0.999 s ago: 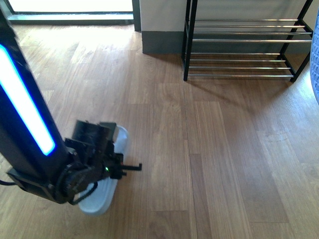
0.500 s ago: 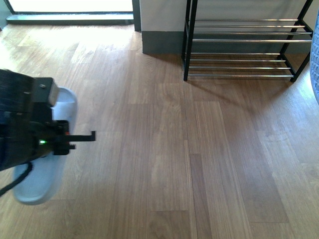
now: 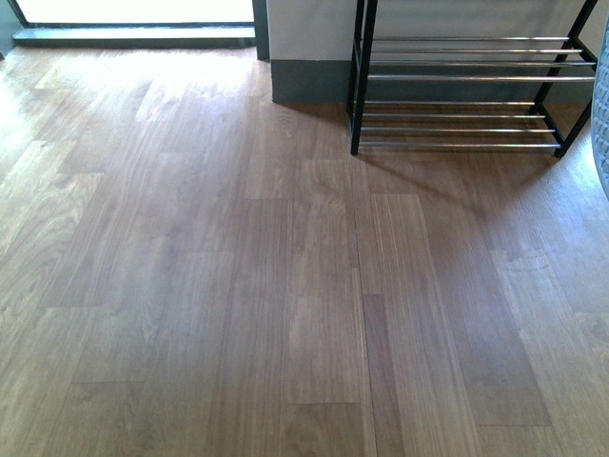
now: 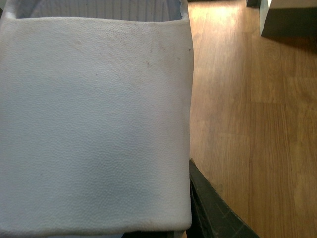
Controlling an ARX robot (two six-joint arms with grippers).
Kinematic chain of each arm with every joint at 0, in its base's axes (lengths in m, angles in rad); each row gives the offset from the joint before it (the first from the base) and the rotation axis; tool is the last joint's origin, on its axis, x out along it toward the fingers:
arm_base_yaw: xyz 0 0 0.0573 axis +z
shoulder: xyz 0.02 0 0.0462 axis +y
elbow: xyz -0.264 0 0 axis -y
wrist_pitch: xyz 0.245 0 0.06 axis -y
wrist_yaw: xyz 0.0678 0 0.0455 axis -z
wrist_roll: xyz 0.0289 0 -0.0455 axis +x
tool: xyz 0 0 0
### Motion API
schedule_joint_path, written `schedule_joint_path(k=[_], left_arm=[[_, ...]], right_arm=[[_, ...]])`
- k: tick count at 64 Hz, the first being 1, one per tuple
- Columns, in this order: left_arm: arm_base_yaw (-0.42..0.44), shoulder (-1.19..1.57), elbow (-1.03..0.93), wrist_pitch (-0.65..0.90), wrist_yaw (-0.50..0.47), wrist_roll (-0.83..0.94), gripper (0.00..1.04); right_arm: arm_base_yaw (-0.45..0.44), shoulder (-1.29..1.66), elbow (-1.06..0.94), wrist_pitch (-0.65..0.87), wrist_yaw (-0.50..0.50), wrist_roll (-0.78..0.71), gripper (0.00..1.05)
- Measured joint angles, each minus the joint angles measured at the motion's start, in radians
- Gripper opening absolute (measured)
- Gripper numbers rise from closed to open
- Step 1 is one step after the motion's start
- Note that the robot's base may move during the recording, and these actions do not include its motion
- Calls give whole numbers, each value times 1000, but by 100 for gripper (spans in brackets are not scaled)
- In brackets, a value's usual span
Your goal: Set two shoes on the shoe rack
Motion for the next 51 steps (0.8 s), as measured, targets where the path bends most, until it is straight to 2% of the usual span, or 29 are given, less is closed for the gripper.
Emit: schedule_joint_path(k=[51], left_arm=[[-4, 4, -6, -1, 5, 0, 2]], right_arm=[[0, 0, 0, 0, 3, 0, 2]])
